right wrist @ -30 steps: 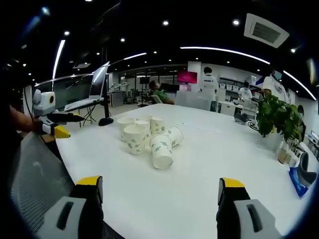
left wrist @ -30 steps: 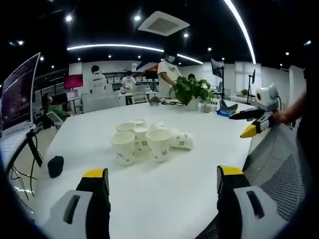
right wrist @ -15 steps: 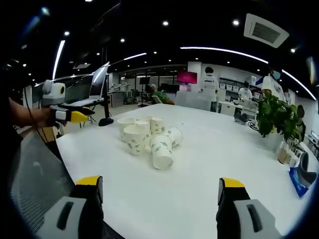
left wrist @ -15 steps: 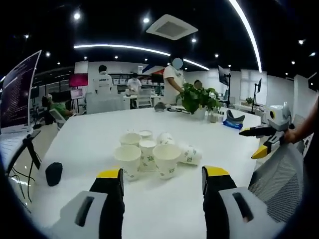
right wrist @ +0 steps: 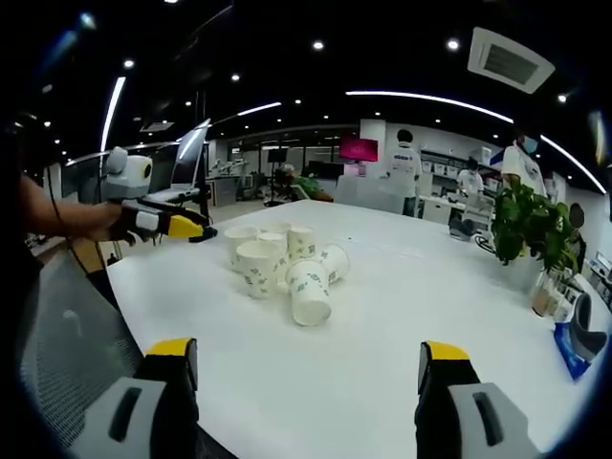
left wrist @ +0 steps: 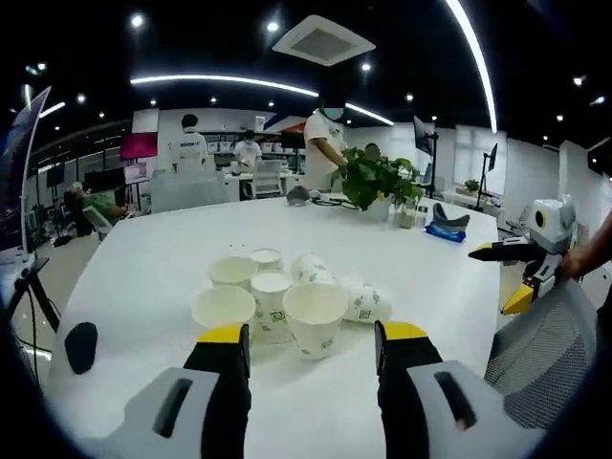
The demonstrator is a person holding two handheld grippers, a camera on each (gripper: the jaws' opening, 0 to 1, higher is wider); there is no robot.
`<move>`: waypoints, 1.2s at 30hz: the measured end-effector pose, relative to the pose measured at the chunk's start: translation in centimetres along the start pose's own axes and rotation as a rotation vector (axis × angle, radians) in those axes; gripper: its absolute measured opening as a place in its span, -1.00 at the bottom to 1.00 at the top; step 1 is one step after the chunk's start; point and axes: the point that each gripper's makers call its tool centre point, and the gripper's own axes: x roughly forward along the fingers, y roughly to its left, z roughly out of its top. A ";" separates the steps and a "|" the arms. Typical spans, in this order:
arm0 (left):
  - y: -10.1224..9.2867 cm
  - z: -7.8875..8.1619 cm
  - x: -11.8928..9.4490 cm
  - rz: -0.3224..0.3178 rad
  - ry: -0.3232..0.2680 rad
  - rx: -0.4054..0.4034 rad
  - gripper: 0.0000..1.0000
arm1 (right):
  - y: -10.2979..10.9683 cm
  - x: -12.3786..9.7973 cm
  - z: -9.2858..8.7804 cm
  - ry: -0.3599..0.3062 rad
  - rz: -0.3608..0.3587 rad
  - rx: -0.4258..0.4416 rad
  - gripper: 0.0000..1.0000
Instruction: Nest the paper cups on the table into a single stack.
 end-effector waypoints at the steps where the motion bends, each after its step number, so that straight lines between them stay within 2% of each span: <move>1: 0.0 0.0 0.3 -0.001 0.003 0.000 -0.08 | 0.0 0.0 0.0 0.001 -0.001 0.000 0.95; 8: 0.3 -0.2 2.6 -0.010 0.021 -0.007 -0.33 | 0.0 0.0 -0.1 0.007 0.002 -0.007 0.94; 14: 1.1 -0.9 4.3 0.023 0.072 -0.058 -0.49 | -0.1 0.0 -0.2 0.009 -0.003 -0.007 0.92; 30: 2.2 -1.9 7.1 0.065 0.137 -0.067 -0.54 | -0.3 -0.1 -0.2 0.005 -0.014 0.001 0.91; 36: 2.7 -2.0 8.2 0.061 0.146 -0.057 -0.65 | -0.3 -0.1 -0.2 0.011 -0.014 0.000 0.89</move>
